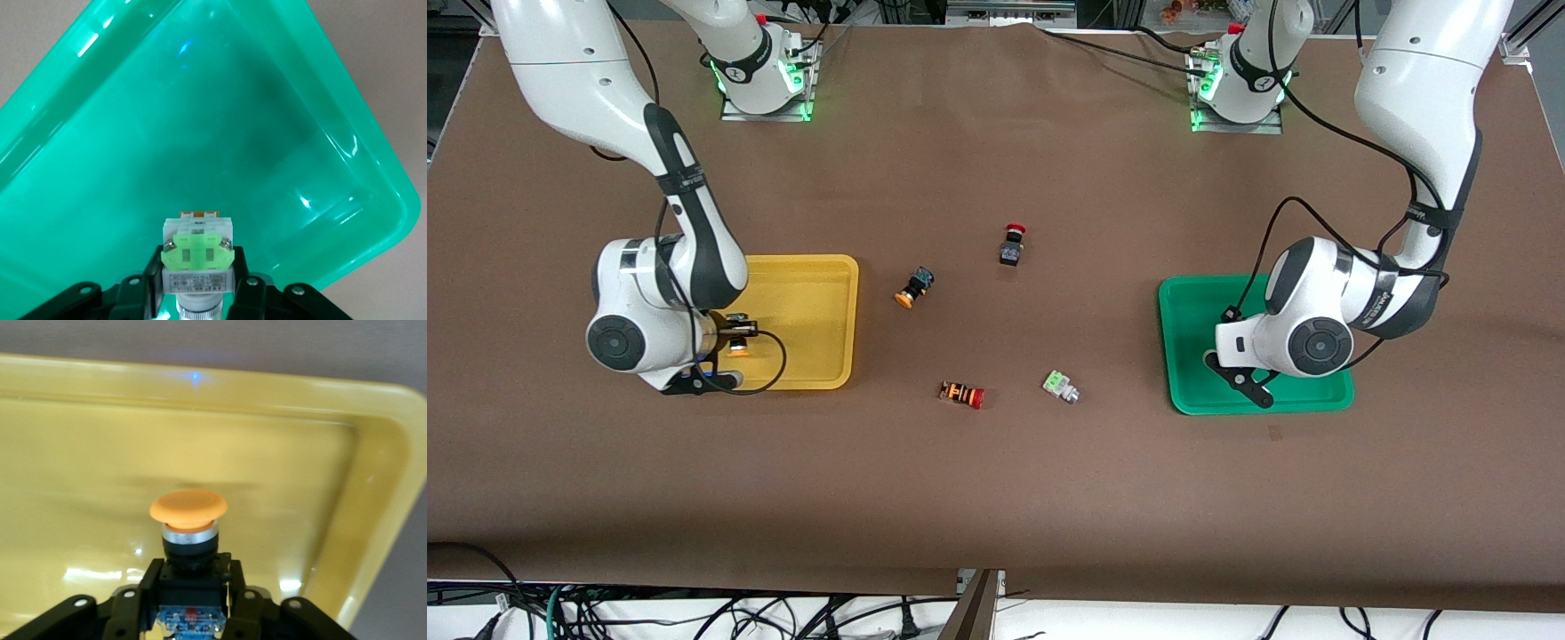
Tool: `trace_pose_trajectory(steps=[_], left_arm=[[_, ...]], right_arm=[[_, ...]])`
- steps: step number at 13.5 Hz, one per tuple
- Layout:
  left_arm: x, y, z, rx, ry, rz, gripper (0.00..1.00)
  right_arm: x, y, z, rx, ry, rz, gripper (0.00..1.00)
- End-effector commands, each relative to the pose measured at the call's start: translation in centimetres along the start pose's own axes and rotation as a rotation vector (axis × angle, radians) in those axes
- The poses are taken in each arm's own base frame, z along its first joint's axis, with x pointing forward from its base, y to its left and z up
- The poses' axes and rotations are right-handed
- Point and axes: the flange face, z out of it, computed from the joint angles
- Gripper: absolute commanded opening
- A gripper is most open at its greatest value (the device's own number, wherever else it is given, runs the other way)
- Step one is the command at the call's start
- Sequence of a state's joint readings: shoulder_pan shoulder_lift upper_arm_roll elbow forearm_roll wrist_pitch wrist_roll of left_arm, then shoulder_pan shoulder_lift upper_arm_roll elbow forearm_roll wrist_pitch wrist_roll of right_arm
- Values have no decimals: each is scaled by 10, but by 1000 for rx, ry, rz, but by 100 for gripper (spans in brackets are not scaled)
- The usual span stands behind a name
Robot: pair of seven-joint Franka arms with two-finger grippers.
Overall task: Place green and yellow buttons in trays
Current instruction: 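Carry the button to the yellow tray while the left gripper carries the switch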
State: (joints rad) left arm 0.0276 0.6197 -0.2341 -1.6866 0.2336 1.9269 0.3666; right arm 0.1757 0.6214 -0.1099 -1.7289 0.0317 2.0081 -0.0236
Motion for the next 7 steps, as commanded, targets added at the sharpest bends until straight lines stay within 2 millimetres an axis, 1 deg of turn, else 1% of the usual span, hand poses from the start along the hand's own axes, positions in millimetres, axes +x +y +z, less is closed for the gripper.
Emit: trace_pose_trajectory(steps=[1,2,3,4,5,6,7], left_arm=[[-10,7,-49,49,43,31,100],[-5,19,-72,66,81,43,100],[4,31,-96,79,130,55,100],[16,47,-122,93,180,83,100],[32,62,-137,98,220,106,100],[54,79,-141,98,243,144,100],[75,92,-140,94,263,179,100]], right_arm=[[-10,-25,-37,57,11,36,100],[-13,-58,-42,93,2,129,100],[-15,-89,-44,101,4,199,100],[-18,-125,-42,118,0,242,100],[-22,-162,-42,138,16,281,100],[-24,-192,-34,155,20,340,100],[-28,-222,-27,176,28,393,100]])
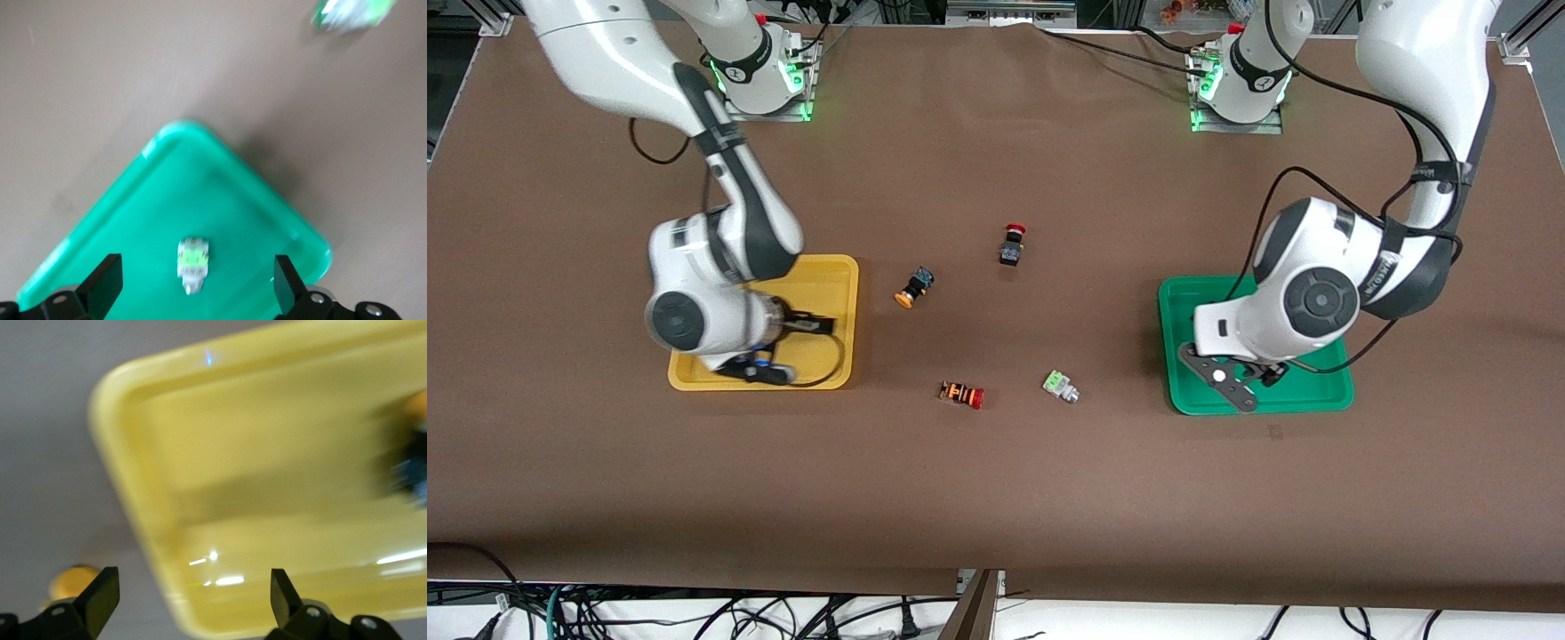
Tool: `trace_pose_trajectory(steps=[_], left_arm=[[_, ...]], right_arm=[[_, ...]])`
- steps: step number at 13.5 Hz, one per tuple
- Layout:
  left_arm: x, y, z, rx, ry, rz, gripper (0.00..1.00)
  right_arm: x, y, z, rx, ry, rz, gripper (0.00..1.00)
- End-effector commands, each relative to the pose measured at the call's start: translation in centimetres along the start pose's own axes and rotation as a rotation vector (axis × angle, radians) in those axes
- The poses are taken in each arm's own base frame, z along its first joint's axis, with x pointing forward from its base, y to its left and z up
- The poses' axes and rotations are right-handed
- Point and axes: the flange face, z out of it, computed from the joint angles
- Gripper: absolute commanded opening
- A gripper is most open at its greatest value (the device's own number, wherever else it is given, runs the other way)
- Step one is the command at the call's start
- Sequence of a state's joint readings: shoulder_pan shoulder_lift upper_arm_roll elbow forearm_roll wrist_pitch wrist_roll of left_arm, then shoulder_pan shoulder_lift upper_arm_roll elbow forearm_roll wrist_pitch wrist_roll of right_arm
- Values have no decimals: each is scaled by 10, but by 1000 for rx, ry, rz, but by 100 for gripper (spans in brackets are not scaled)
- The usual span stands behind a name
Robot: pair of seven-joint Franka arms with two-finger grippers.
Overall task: Place green and yellow buttons in trays
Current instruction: 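Reach the right gripper to another yellow button while the left gripper reaches another switch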
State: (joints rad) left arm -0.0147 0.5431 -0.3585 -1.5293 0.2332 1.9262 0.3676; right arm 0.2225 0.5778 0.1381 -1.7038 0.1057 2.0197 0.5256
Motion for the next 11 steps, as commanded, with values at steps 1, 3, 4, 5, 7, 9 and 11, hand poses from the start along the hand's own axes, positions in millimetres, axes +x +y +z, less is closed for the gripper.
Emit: trace_pose_trajectory(steps=[1,3,4,5,7,9,11], left_arm=[[61,25,10,-13,58,86,100],[86,37,18,4,131,207,100],[93,37,25,21,171,284,100],[99,38,36,24,205,368,100],[112,45,69,-9,267,525,100],[128,67,88,35,318,749,100],[133,76,101,59,322,934,100]], right_arm=[[-28,-60,30,60,12,142,100],[-48,-93,45,88,18,200,100],[-55,-102,53,95,17,212,100],[-60,-108,66,88,11,211,100],[-65,-108,94,91,13,210,100],[-71,-103,107,84,11,212,82],[-83,-107,113,72,-10,196,46]])
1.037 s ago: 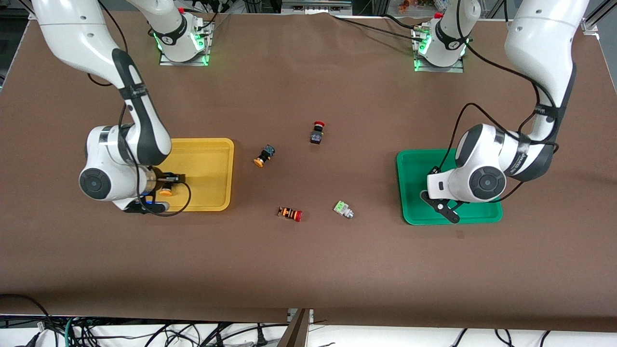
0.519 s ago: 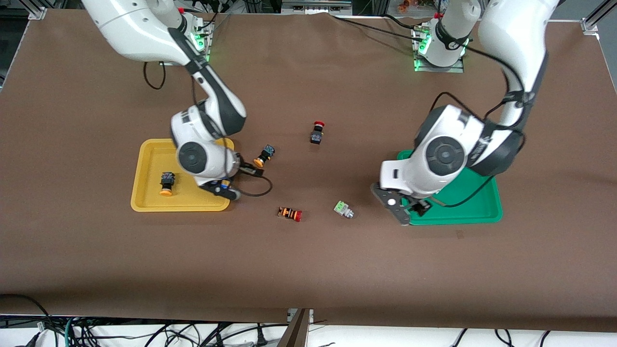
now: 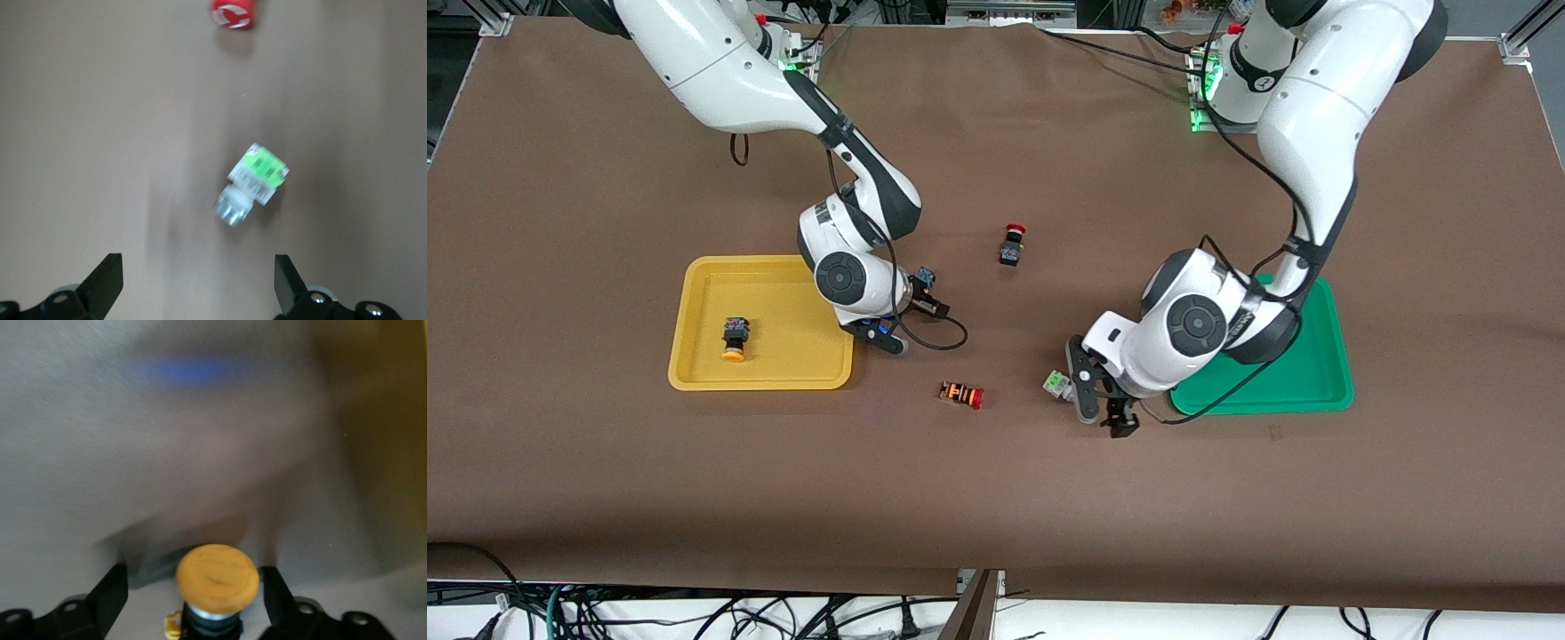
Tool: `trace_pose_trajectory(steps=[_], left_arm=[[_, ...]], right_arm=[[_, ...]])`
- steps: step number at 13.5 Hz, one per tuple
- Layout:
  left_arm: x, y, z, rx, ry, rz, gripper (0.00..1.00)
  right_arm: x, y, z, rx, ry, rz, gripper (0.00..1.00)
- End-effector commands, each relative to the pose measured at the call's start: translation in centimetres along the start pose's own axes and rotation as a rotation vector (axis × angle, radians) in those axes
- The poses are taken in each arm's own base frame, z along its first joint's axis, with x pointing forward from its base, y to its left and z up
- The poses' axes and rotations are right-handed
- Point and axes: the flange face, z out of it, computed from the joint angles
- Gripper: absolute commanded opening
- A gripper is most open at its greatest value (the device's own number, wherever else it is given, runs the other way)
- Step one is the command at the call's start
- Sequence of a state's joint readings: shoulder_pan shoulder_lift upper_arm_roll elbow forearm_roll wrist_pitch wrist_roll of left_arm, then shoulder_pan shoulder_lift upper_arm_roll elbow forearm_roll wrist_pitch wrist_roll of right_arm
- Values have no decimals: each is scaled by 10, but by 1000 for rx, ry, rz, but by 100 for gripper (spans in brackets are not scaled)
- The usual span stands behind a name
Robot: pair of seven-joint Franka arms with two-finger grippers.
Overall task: Place green and yellow buttons in trays
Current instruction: 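Reach the right gripper to another yellow button while the left gripper reaches another switch, then place the yellow button in the yellow tray while the left gripper lifts the switch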
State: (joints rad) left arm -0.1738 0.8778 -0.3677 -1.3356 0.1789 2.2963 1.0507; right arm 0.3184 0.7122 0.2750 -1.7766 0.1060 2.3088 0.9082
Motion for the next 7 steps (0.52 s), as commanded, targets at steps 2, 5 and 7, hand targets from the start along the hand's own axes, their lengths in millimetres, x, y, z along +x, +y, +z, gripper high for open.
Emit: trace_pose_trajectory(steps=[2,5,7], left_arm=[[19,6,19,-15,22,296,100],[18,12,35,-40,26,355,100],[27,21,53,-65,67,344,100]], right_arm=[[-18,2,2,-1,-19,-2,12],[-11,3,-30,13,-1,-30,0],[13,21,-71,-2,-6,-109,0]])
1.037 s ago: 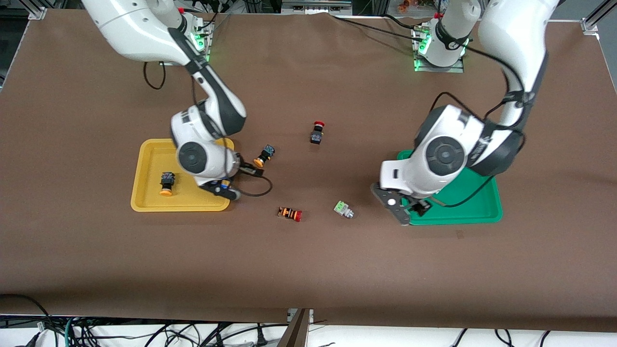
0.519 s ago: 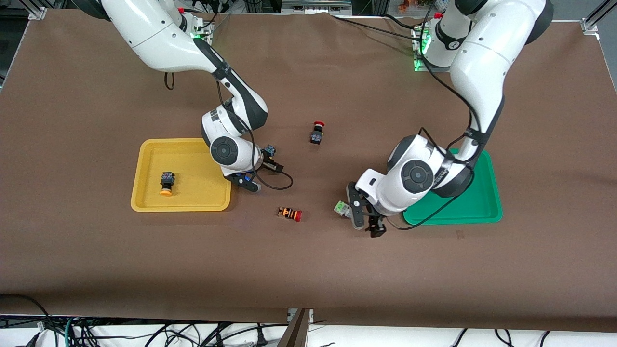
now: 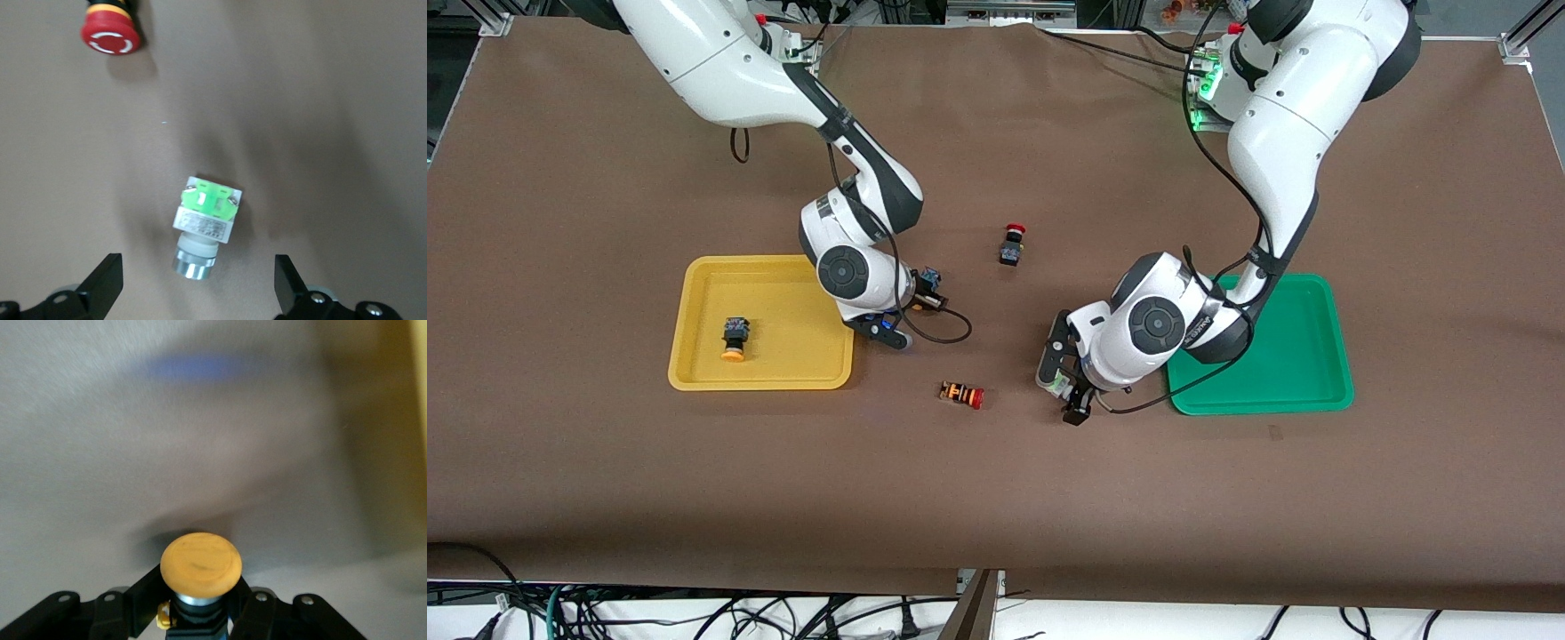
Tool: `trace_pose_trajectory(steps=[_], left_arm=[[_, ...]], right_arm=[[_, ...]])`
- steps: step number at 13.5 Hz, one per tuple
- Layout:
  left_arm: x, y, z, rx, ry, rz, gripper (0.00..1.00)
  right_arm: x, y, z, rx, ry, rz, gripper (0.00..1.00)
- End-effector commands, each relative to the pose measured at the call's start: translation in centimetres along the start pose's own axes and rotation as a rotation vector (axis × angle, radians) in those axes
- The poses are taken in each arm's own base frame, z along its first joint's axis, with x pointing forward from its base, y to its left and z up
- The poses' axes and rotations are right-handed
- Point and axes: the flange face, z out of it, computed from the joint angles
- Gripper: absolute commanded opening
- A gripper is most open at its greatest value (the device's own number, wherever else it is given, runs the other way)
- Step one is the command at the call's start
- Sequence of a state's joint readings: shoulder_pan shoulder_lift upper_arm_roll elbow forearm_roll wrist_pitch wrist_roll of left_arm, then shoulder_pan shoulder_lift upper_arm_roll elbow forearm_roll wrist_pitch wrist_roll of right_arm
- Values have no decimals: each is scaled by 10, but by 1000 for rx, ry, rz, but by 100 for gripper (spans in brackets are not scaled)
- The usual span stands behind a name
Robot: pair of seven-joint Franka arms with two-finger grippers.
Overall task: Place green and yellow buttons in trays
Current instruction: 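Place the yellow button in the yellow tray while the left gripper lifts the switch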
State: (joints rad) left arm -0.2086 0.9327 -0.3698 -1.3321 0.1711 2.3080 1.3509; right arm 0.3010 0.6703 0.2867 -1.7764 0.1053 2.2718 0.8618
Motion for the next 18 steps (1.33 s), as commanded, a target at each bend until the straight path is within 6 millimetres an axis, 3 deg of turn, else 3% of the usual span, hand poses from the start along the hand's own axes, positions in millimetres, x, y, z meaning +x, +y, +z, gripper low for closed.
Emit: trace_pose_trajectory(steps=[1,2,3,4,5,6,8,9,10,11,13,14,16,18], left_arm=[[13,0,16,-12,66,21,100],[18,1,18,-15,68,32,88],[20,2,20,-17,66,38,54],[22,3,21,-19,68,41,34],[23,2,19,-17,67,42,5],[22,2,17,-17,66,41,0],[17,-1,11,-9,64,31,0],[11,-5,-3,1,61,18,0],[3,-9,-23,7,57,2,0],[-4,-9,-49,-18,40,-15,0],[-26,-6,-90,-92,-2,-76,0],[-55,-1,-105,-136,-21,-128,0],[-125,14,-138,-246,-53,-246,0],[-192,35,-149,-340,-78,-327,0]], right_arm=[[37,41,-61,-31,-21,-92,0],[60,63,-70,-61,-24,-142,0],[79,85,-72,-86,-26,-199,0],[98,110,-72,-101,-25,-248,0],[114,133,-69,-116,-30,-298,0],[122,144,-64,-124,-36,-327,0],[129,156,-55,-134,-43,-327,4],[132,159,-58,-133,-38,-325,90],[136,163,-73,-126,-21,-343,100],[138,162,-108,-105,29,-400,100],[149,188,-190,-104,147,-473,100],[137,195,-233,-90,187,-480,100],[84,211,-319,-79,197,-480,100],[49,217,-368,-75,197,-493,100]])
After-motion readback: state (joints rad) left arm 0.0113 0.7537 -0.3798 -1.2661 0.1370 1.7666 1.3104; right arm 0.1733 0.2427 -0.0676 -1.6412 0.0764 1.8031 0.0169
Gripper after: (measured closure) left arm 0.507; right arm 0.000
